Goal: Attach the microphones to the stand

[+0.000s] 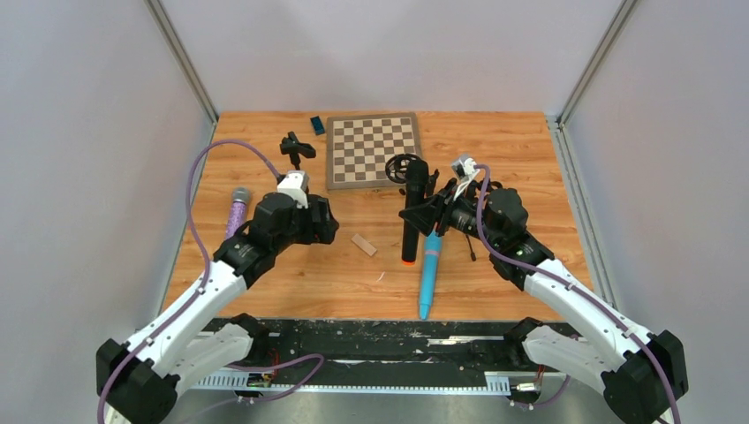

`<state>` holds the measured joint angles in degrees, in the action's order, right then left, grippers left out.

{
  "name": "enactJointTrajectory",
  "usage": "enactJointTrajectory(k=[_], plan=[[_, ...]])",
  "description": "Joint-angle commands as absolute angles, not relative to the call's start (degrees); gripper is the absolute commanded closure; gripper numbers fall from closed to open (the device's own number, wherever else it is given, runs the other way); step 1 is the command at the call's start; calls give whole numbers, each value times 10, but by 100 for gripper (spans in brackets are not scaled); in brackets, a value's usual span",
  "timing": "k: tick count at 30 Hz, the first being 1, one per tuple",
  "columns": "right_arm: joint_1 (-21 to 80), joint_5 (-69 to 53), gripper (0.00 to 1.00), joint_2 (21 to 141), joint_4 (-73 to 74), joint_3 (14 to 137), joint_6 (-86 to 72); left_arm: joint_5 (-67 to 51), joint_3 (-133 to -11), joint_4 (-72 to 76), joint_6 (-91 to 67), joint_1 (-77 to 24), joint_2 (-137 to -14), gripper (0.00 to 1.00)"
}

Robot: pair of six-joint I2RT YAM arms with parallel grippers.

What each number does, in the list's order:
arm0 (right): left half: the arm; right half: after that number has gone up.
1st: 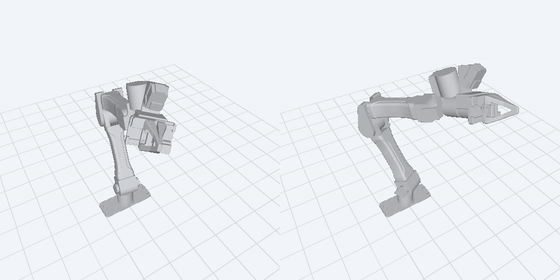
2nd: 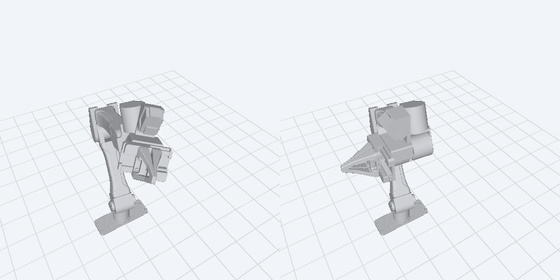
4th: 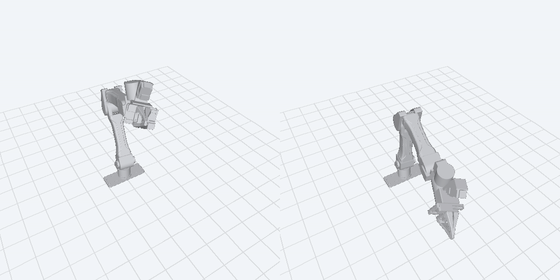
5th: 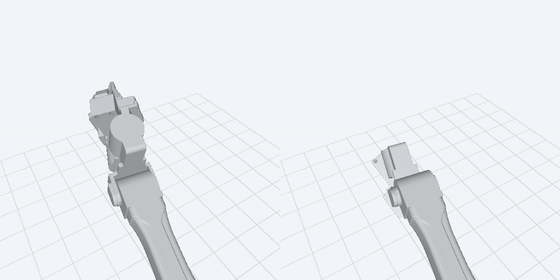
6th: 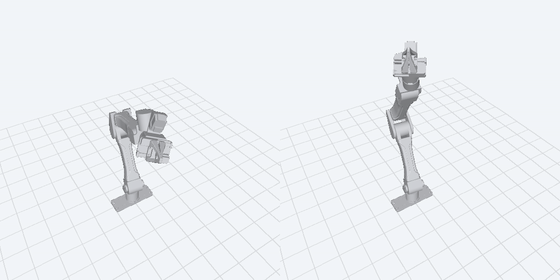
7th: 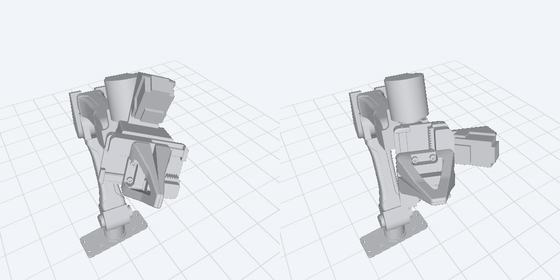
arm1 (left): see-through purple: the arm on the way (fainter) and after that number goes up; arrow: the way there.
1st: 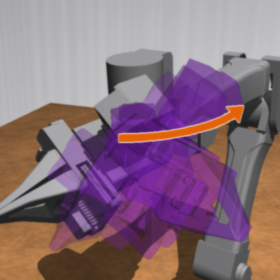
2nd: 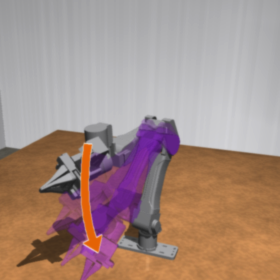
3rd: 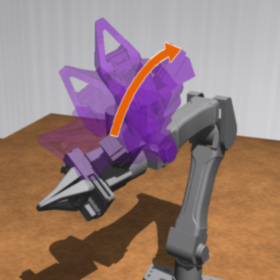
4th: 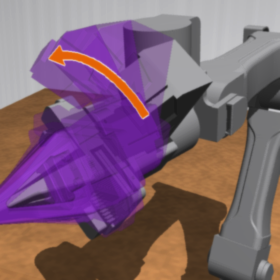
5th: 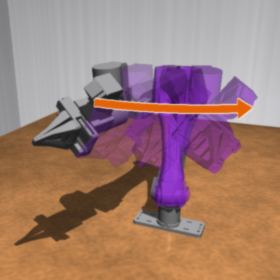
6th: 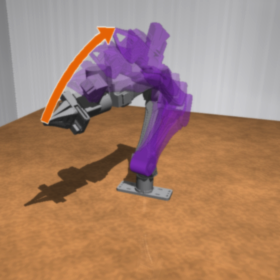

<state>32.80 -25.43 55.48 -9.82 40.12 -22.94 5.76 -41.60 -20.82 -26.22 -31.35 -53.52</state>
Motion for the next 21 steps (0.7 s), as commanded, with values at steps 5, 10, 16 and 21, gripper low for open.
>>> enactJointTrajectory(k=[5,10,16,21], plan=[[325,-245,100,537,-125,394,-250,34,-488,-240,-190,-265,-462,0],[324,-243,100,535,-125,392,-250,82,-547,-250,-159,-250,-442,0],[325,-243,100,538,-124,389,-251,68,-616,-237,-155,-210,-469,0],[324,-243,100,534,-123,384,-253,7,-668,-218,-188,-173,-505,0]])
